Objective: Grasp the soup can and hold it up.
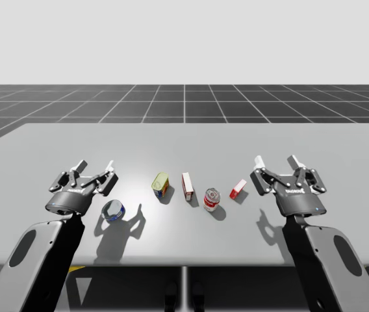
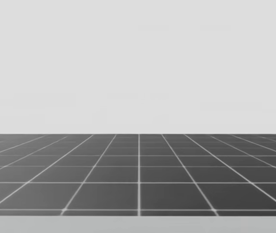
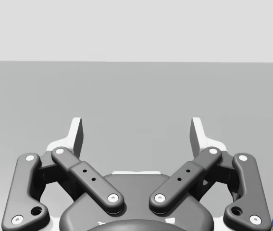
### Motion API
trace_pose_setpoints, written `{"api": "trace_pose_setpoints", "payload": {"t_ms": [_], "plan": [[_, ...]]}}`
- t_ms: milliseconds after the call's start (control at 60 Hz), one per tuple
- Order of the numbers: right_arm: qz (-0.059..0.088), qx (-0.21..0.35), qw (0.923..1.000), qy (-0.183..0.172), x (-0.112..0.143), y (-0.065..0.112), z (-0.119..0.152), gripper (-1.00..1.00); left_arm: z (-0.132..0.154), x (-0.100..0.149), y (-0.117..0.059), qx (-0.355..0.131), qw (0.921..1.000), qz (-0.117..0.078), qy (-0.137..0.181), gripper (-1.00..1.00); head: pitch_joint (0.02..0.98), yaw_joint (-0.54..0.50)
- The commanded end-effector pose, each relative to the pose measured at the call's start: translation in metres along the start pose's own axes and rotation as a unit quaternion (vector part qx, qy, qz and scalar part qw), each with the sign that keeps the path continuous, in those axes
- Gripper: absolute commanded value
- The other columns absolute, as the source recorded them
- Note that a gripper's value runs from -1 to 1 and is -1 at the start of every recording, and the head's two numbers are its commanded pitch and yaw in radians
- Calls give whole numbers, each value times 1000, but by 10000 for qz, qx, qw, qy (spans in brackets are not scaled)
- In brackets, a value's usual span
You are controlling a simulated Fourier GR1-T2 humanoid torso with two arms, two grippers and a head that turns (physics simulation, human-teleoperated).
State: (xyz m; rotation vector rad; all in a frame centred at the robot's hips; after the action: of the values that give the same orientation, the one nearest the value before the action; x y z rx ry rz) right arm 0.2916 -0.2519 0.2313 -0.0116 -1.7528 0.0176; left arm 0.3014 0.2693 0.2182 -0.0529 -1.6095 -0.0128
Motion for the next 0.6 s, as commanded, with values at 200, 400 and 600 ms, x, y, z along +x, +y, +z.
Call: {"api": "trace_pose_setpoints", "payload": {"t_ms": [200, 400, 600], "plan": [[-370, 170, 9991, -65, 6, -1, 2, -1000, 1, 0, -1, 2, 10000, -47, -13, -1000, 111, -4], [-504, 223, 9984, -93, 8, -2, 2, -1000, 0, -1, -2, -2, 10000, -50, -2, -1000, 290, -22], [-471, 251, 9985, -117, 9, -2, 2, -1000, 0, -1, -2, -47, 10000, -78, 1, -1000, 486, -43]]}}
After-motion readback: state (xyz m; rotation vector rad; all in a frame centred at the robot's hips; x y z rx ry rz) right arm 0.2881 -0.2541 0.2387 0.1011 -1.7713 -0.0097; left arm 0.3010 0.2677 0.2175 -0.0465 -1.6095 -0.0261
